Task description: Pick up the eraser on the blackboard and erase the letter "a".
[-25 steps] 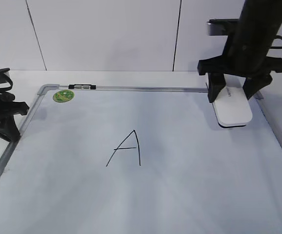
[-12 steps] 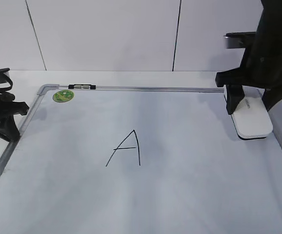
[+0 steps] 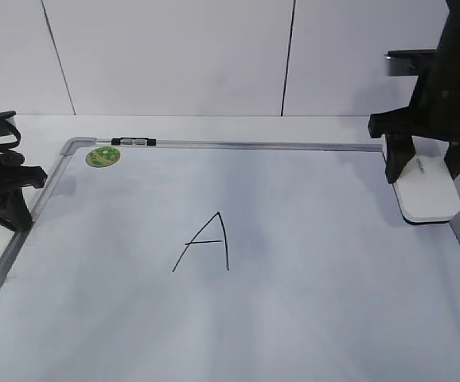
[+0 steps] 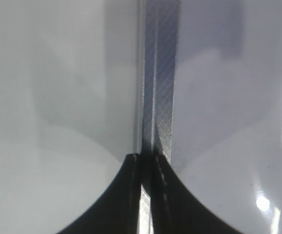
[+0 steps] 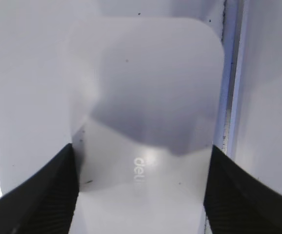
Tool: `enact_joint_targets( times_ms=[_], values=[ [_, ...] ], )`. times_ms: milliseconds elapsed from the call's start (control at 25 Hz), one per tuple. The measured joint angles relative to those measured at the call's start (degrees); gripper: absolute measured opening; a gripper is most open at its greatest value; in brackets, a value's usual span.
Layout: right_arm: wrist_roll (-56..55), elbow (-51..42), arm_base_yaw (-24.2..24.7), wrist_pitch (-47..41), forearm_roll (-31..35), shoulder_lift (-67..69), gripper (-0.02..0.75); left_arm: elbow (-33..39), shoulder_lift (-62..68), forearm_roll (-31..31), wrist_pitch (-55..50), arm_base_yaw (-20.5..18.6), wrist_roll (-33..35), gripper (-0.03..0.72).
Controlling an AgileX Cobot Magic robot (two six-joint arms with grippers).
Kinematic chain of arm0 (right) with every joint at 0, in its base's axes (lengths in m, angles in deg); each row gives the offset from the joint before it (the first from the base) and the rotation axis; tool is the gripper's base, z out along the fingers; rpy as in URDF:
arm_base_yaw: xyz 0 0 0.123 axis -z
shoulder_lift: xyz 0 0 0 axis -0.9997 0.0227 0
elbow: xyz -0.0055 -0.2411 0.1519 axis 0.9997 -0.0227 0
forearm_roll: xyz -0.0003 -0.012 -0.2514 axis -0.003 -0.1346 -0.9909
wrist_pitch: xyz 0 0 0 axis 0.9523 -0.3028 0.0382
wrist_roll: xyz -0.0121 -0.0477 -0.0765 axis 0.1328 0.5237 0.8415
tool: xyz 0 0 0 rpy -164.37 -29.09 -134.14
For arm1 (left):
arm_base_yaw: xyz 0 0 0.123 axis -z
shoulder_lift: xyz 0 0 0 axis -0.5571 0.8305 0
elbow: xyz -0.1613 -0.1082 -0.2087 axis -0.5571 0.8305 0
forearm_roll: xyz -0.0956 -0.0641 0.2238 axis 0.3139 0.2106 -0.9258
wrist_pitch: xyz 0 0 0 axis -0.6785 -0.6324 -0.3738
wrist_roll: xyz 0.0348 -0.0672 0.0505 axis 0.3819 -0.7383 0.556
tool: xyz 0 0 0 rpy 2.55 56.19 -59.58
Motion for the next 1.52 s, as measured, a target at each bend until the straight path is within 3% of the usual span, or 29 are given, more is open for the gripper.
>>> enact_joint_targets(
  times_ms=[880, 1520],
  values=[
    [-0.5, -9.9, 2.2, 0.2, -1.7, -3.0, 0.526, 0.0, 0.0, 0.0, 0.0, 0.0, 0.0, 0.015],
    [1.2, -11.7, 3.2, 0.2, 3.0, -3.6, 0.526, 0.0, 0.0, 0.3, 0.0, 0.0, 0.0, 0.015]
  ],
)
